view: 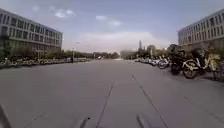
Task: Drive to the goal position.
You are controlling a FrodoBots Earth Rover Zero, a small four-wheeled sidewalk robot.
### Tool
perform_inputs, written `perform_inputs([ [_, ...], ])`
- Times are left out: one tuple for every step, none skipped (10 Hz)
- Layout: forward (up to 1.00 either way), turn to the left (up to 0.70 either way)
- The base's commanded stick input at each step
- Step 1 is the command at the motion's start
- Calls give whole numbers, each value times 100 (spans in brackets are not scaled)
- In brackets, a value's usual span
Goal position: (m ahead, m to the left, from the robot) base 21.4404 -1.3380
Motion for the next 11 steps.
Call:
perform_inputs([
  [100, -15],
  [100, 0],
  [100, 0],
  [100, 0],
  [100, 0],
  [100, 0],
  [100, 0],
  [100, 0],
  [100, 0],
  [100, 0],
  [100, 0],
])
